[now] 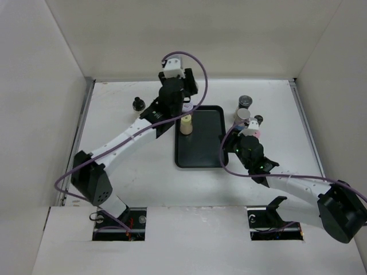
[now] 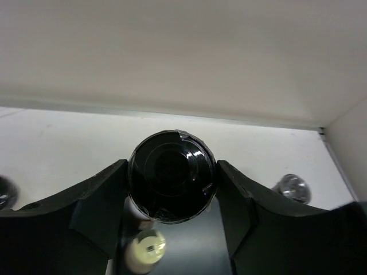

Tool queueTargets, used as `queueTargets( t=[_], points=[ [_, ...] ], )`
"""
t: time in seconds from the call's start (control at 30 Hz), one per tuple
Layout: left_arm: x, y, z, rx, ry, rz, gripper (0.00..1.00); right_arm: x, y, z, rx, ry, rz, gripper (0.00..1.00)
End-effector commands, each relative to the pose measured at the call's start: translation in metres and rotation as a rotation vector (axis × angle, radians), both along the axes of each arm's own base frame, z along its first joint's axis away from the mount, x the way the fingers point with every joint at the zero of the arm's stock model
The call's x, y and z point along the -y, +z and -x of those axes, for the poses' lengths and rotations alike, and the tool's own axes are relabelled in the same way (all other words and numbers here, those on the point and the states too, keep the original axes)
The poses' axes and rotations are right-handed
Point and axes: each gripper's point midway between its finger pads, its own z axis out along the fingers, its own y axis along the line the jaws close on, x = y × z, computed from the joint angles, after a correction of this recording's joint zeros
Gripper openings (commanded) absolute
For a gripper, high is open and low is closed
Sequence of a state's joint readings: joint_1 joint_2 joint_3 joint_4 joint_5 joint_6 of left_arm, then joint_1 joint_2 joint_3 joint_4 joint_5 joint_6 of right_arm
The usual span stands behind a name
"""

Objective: Organize the condiment bottles

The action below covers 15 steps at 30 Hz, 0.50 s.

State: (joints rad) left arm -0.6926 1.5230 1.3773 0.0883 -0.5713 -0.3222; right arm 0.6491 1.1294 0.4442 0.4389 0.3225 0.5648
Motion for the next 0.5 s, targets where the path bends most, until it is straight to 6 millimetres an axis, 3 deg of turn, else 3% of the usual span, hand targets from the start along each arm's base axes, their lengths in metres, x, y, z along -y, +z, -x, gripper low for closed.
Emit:
queueTargets(
  t=[0.0, 0.13, 0.33, 0.47],
  points=[
    [0.052, -0.002, -0.011, 0.018, -0.092, -0.008, 0.33, 0.009, 0.024, -0.007, 0.075, -0.056, -0.051, 0.31],
    [0.091, -0.028, -0.025, -0.012, -0.135, -0.036, 0.33, 0.012, 0.03, -0.005, 0.089, -0.062, -0.063, 0.3],
    [0.116, -0.071, -0.039, -0.064, -0.151, -0.074, 0.33, 0.019, 0.038, -0.003, 0.109, -0.074, -0.086, 0.66],
    [0.118, -0.104, -0.051, -0.102, -0.138, -0.103, 0.33, 0.021, 0.041, -0.001, 0.122, -0.077, -0.095, 0.69]
  ],
)
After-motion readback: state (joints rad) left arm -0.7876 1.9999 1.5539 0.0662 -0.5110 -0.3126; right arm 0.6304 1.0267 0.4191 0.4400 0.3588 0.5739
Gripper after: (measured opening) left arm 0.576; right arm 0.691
